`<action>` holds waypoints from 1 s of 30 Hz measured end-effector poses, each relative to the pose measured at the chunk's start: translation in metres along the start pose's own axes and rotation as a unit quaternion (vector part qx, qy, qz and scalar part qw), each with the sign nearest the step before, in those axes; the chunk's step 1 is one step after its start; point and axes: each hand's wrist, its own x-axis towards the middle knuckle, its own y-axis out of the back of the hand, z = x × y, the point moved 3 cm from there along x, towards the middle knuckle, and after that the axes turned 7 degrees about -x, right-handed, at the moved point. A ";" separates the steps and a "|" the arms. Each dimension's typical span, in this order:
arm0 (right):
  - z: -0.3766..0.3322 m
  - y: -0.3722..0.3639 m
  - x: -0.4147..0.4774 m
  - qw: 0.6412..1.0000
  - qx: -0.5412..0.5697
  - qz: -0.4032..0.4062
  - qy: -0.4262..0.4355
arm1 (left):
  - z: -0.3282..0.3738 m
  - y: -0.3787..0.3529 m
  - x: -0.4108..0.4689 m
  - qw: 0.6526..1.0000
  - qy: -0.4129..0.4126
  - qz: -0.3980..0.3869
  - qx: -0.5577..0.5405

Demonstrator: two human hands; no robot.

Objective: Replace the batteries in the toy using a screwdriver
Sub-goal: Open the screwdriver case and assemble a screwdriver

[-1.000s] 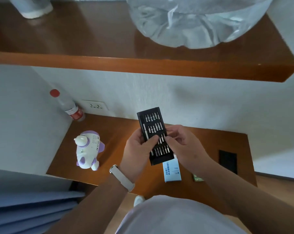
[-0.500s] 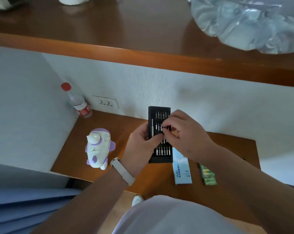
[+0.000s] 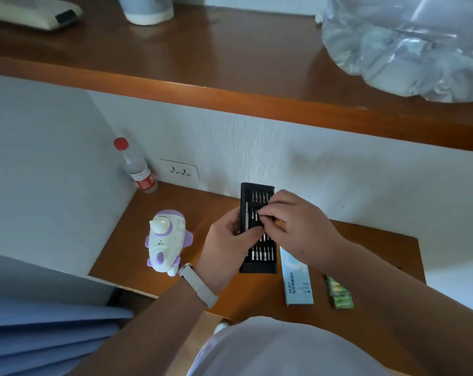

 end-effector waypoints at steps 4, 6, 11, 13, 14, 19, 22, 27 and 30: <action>0.010 0.001 -0.002 0.999 0.021 -0.027 -0.005 | -0.006 -0.006 -0.003 1.000 0.010 0.005 -0.002; 0.015 0.001 -0.005 0.998 0.032 -0.048 -0.003 | -0.007 -0.008 -0.004 1.000 0.016 0.005 -0.009; 0.025 0.011 -0.007 0.997 0.038 -0.073 -0.002 | -0.008 -0.016 -0.005 1.000 0.021 -0.019 0.005; 0.027 0.016 -0.009 0.997 0.023 -0.074 0.010 | -0.008 -0.021 -0.004 0.999 0.019 -0.030 0.010; 0.027 0.018 -0.010 0.997 0.015 -0.073 0.017 | -0.009 -0.024 -0.004 0.999 0.018 -0.033 0.013; 0.027 0.024 -0.018 0.996 -0.030 -0.070 0.035 | -0.012 -0.033 -0.003 0.998 0.022 -0.050 0.022; 0.028 0.024 -0.024 0.997 -0.033 -0.063 0.033 | -0.017 -0.036 -0.002 0.997 0.032 -0.054 0.035; 0.036 0.023 -0.027 0.996 -0.053 -0.064 0.040 | -0.022 -0.042 0.001 0.996 0.049 -0.062 0.037; 0.037 0.027 -0.028 0.993 -0.076 -0.058 0.067 | -0.023 -0.045 0.004 0.996 0.052 -0.066 0.037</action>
